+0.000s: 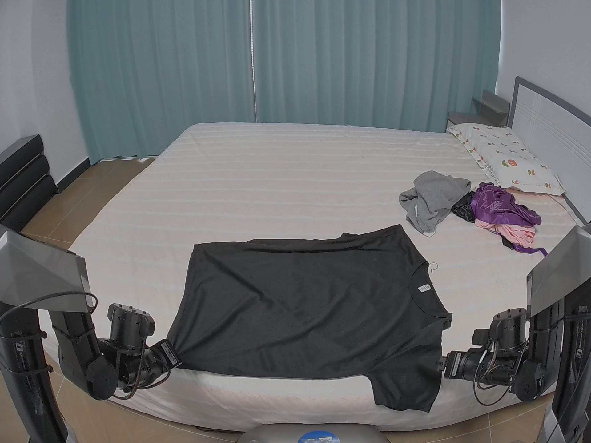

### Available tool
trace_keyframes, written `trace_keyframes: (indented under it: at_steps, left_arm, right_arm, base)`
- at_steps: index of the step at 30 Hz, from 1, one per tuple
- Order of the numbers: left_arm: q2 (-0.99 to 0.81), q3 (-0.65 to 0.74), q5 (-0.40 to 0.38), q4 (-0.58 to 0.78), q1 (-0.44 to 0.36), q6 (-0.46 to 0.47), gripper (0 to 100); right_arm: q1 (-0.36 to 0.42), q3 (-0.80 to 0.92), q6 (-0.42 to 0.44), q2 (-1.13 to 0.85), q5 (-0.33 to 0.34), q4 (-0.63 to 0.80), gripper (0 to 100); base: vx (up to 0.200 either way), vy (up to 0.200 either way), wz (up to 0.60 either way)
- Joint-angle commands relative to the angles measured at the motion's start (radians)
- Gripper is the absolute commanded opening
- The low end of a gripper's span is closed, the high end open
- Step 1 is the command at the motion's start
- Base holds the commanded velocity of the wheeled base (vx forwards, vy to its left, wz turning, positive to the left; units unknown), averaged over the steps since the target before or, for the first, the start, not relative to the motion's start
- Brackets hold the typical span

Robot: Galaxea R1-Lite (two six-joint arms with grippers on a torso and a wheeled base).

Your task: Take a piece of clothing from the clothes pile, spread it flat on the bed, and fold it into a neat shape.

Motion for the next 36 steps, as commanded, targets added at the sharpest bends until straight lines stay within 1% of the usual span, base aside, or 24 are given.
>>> trace_keyframes:
  at_steps: [1, 4, 10, 11, 13, 20, 21, 25, 29, 30, 33, 36]
  left_arm:
    - [0.001, 0.002, 0.001, 0.000, 0.000, 0.001, 0]
    - [0.002, 0.001, 0.001, 0.000, 0.000, 0.001, 0]
    - [0.002, 0.002, -0.001, -0.001, 0.000, 0.001, 0]
    - [0.004, 0.002, 0.001, -0.001, 0.000, 0.001, 0]
    - [0.004, 0.002, -0.001, 0.000, 0.000, 0.001, 0]
    - [-0.001, 0.017, 0.001, -0.001, -0.001, 0.006, 0]
    - [-0.004, 0.025, 0.001, -0.001, -0.007, 0.009, 0]
    - [-0.002, 0.031, 0.001, 0.003, -0.009, 0.029, 0]
    - [-0.002, 0.039, 0.002, 0.006, -0.007, 0.036, 0]
    - [-0.002, 0.047, 0.002, 0.006, -0.009, 0.040, 0]
    - [-0.001, 0.070, 0.002, 0.003, -0.010, 0.081, 0]
    - [0.002, 0.088, 0.002, 0.002, -0.012, 0.106, 0]
  right_arm:
    - [0.022, 0.002, -0.004, 0.078, 0.011, -0.018, 100]
    - [0.039, -0.024, 0.000, 0.095, 0.005, -0.018, 100]
    - [0.039, -0.053, 0.000, 0.124, -0.003, -0.019, 100]
    - [0.039, -0.053, 0.000, 0.124, -0.012, -0.018, 0]
    - [0.033, -0.045, 0.000, 0.112, -0.024, -0.019, 0]
    - [0.005, 0.019, 0.000, 0.057, -0.019, -0.018, 0]
    - [-0.016, 0.033, 0.000, 0.043, -0.013, -0.018, 0]
    - [-0.050, 0.033, -0.001, 0.038, -0.015, -0.015, 0]
    - [-0.055, 0.033, 0.000, -0.003, -0.015, 0.066, 0]
    - [-0.056, 0.033, -0.001, -0.048, -0.015, 0.132, 0]
    - [-0.062, 0.033, -0.011, -0.110, -0.015, 0.241, 0]
    - [-0.073, 0.033, -0.026, -0.135, -0.016, 0.320, 0]
  base:
    - [0.000, 0.000, 0.00]
    - [0.000, 0.000, 0.00]
    - [0.000, 0.000, 0.00]
    - [0.000, 0.000, 0.00]
    - [0.000, 0.000, 0.00]
    - [0.000, 0.000, 0.00]
    - [0.000, 0.000, 0.00]
    - [0.000, 0.000, 0.00]
    - [0.000, 0.000, 0.00]
    - [0.000, 0.000, 0.00]
    - [0.000, 0.000, 0.00]
    - [0.000, 0.000, 0.00]
